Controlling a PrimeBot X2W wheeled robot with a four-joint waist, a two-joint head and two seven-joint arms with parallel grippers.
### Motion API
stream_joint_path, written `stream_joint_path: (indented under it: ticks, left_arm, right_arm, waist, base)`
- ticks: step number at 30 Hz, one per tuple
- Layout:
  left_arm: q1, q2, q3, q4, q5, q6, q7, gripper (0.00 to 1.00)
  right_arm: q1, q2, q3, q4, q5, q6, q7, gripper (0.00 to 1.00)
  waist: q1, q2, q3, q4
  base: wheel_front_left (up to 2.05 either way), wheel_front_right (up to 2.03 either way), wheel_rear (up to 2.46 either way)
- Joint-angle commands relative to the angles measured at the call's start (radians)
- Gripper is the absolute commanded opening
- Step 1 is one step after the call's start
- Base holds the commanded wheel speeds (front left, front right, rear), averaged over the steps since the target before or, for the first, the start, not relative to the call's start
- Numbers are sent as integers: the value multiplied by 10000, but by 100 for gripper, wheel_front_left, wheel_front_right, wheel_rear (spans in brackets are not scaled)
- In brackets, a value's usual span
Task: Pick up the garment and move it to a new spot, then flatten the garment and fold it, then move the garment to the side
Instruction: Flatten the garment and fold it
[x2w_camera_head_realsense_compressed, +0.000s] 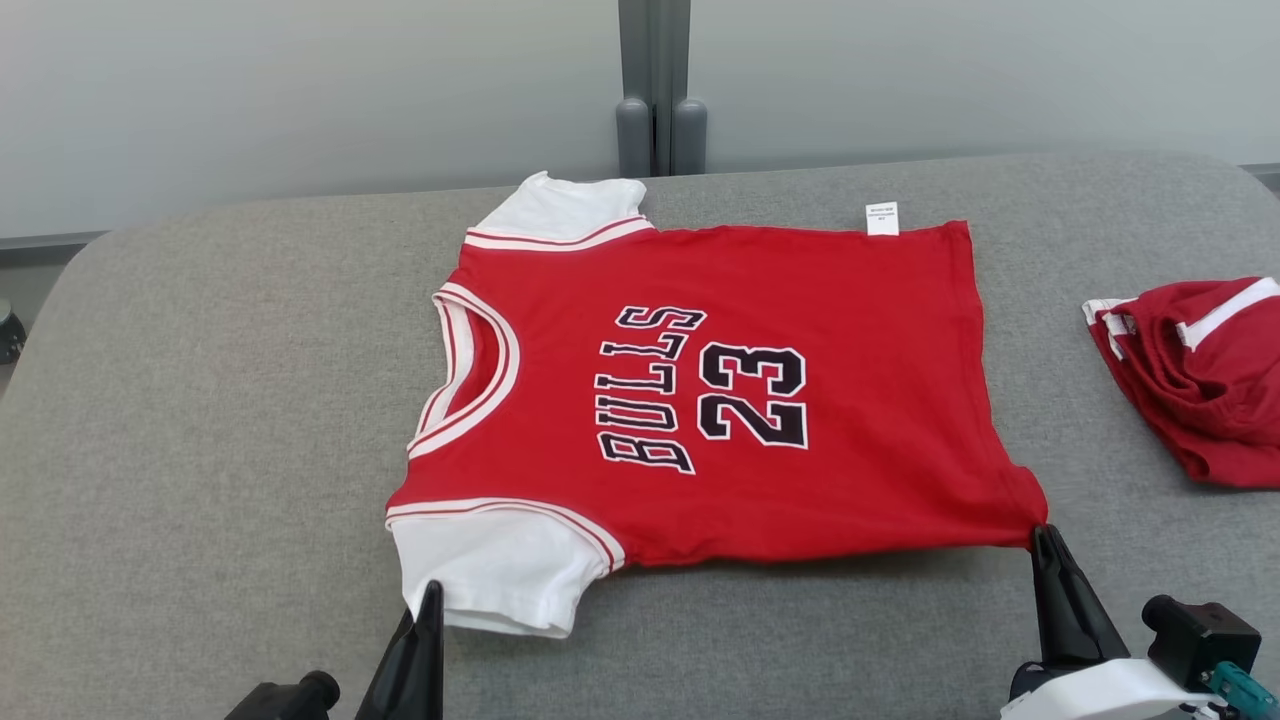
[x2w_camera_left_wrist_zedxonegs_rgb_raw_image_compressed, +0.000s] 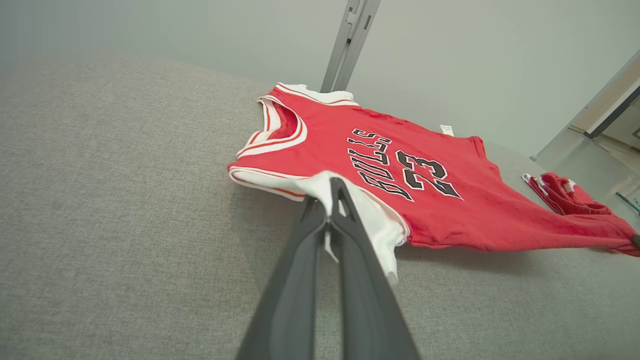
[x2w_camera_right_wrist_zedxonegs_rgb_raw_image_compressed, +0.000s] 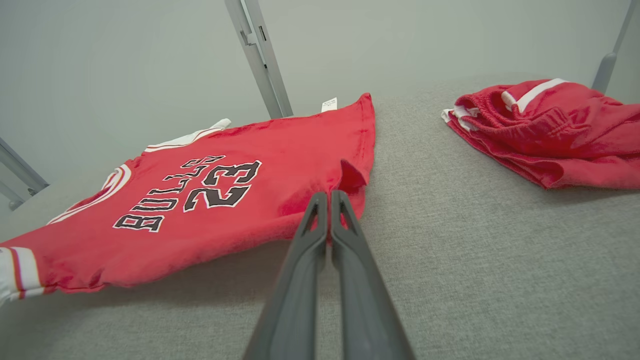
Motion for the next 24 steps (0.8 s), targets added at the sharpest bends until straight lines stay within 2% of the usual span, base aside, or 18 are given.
stream_joint_path:
  ticks: [1, 9, 17, 24]
  left_arm:
    - [-46, -14, -11, 71, -90, -10, -5, 0]
    - [-1250, 31, 33, 696, -189, -308, -163, 0]
    - [-4236, -51, 89, 2355, 212, -620, -808, 0]
    - [-6796, -294, 114, 4247, 462, -664, -1608, 0]
  right_arm:
    - [-141, -7, 10, 166, 31, -3, -90, 0]
    - [-866, 8, 149, 1086, 272, -3, -225, 0]
    - [-2434, 12, 164, 1695, 405, -3, -296, 0]
    - [-3867, 12, 42, 2247, 432, -3, -323, 0]
  waist:
    - [1, 0, 40, -12]
    - [1, 0, 516, -136]
    - [1, 0, 1698, -420]
    - [1, 0, 2646, -653]
  base:
    - [0, 0, 0]
    - [0, 0, 0]
    - [0, 0, 0]
    - [0, 0, 0]
